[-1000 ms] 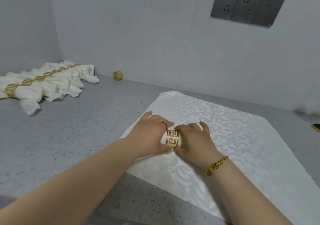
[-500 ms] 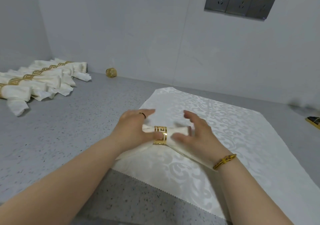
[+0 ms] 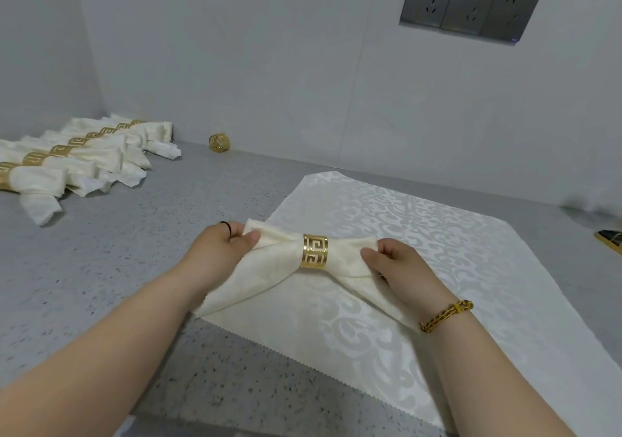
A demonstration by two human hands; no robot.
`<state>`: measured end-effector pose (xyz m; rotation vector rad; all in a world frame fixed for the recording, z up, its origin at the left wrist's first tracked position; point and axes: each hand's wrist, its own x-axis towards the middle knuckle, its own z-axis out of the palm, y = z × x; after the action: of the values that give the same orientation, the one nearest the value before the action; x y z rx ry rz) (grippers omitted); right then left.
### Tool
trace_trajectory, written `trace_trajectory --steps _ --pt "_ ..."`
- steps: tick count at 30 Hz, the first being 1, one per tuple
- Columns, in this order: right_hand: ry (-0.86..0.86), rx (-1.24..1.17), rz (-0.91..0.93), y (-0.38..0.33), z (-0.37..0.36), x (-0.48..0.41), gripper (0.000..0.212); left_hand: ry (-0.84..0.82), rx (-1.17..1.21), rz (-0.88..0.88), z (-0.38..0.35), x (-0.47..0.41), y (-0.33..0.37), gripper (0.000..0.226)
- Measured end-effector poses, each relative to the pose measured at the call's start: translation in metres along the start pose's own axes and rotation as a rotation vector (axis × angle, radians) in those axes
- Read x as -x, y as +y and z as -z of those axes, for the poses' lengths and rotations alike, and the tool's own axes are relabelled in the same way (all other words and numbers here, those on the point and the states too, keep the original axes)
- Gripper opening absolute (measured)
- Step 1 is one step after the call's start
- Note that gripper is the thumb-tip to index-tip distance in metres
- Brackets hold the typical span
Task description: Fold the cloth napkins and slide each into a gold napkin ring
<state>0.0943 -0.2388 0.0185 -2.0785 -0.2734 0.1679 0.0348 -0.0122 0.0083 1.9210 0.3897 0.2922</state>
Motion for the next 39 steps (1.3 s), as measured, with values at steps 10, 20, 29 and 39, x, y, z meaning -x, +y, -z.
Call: trace_trajectory --steps 10,20,29,39 --pt "-0.026 -0.147 0.076 -0.052 -0.076 0.000 0.019 0.152 0.050 0.064 0.085 -0.007 -0.015 0.011" --pt "-0.289 -0.047 0.173 -0.146 -0.243 -0.024 0.033 0.293 -0.032 0.179 0.270 -0.022 -0.080 0.021" --pt "-0.302 -0.039 0.201 -0.195 -0.379 -0.041 0.044 0.490 -0.356 0.163 0.350 -0.043 -0.124 0.030" --pt "-0.140 0.197 0.226 -0.193 -0.399 -0.087 0.030 0.537 -0.345 0.050 0.350 -0.101 -0.160 0.041"
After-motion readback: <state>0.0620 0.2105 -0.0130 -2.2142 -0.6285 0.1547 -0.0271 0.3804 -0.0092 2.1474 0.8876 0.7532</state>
